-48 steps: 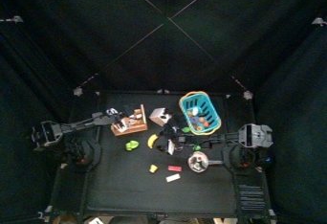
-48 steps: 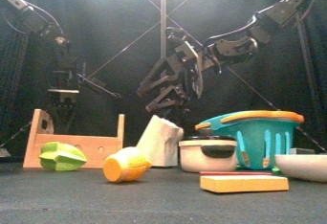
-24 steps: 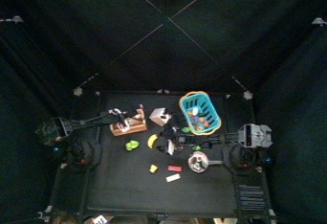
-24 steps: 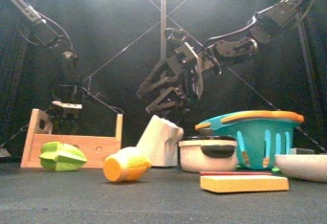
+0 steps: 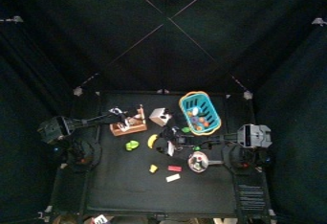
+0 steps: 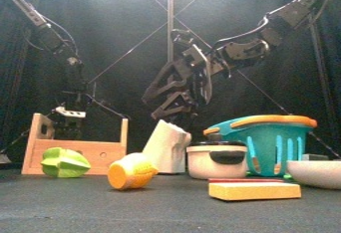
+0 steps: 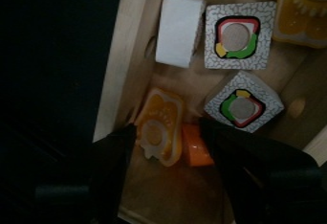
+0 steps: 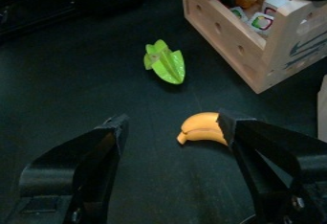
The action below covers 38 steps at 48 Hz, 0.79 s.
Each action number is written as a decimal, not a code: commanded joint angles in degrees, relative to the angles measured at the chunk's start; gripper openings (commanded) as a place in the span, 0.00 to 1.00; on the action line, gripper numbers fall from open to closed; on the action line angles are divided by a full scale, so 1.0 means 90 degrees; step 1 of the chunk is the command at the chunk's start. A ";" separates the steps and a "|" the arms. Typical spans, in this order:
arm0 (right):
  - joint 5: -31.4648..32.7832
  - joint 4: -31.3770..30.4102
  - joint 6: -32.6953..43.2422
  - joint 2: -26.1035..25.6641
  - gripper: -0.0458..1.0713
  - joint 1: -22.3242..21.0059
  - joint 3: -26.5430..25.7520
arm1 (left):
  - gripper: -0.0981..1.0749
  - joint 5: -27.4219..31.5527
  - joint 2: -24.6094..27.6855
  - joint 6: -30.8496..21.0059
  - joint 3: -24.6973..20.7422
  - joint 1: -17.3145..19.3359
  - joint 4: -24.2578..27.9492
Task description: Grab squash half
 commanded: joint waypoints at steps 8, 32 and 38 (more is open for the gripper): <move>-0.0029 0.0020 0.0000 -0.0107 0.96 0.0010 -0.0088 | 0.90 -0.0029 0.0186 0.0000 -0.0020 0.0020 -0.0020; 0.0078 0.0039 0.0000 -0.0117 0.96 0.0020 -0.0098 | 0.67 -0.0029 0.0107 -0.0010 -0.0059 -0.0020 -0.0039; 0.0107 0.0039 0.0000 -0.0117 0.96 0.0020 -0.0117 | 0.67 0.0000 -0.0068 0.0000 -0.0098 -0.0059 -0.0029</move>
